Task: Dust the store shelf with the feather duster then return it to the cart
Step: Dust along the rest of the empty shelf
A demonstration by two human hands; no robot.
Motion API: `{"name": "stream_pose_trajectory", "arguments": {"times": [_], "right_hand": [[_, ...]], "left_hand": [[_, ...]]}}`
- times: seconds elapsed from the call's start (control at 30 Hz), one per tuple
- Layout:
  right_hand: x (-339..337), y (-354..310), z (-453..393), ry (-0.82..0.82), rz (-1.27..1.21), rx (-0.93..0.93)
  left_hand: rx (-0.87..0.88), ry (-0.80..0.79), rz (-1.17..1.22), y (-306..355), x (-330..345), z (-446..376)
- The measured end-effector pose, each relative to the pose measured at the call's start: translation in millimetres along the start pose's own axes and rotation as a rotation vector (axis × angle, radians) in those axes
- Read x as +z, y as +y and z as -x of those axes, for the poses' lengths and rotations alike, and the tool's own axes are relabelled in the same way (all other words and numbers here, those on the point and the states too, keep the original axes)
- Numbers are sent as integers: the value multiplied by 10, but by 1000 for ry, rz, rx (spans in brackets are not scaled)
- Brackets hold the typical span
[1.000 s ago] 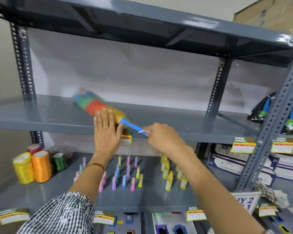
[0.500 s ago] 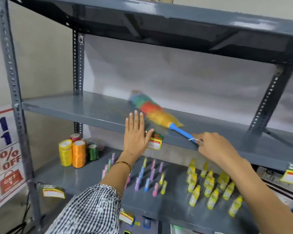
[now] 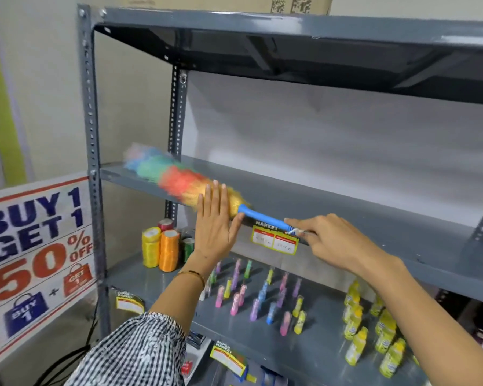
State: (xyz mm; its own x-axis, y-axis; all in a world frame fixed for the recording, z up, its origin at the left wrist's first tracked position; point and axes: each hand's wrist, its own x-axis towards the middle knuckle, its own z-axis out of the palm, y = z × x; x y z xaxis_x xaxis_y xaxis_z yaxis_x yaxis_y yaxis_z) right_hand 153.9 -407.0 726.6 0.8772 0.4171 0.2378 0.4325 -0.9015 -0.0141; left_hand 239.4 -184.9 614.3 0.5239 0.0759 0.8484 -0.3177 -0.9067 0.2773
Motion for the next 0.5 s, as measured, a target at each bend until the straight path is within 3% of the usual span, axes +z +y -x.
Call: {"name": "stream_pose_trajectory", "arguments": {"times": [0.13,0.3,0.4,0.5], "right_hand": [[2,184,-55,92,-146,-25],[86,702,-127,249,-200,187],[39,956,-184,267,-62,353],[-33,1016,-229,169,168,383]], "left_hand": [[12,33,-1,65,-43,-106],[81,-49,-19,325,167,-354],[111,-118,-38,462,378,-455],[140,-129,-39,461,513,-483]]}}
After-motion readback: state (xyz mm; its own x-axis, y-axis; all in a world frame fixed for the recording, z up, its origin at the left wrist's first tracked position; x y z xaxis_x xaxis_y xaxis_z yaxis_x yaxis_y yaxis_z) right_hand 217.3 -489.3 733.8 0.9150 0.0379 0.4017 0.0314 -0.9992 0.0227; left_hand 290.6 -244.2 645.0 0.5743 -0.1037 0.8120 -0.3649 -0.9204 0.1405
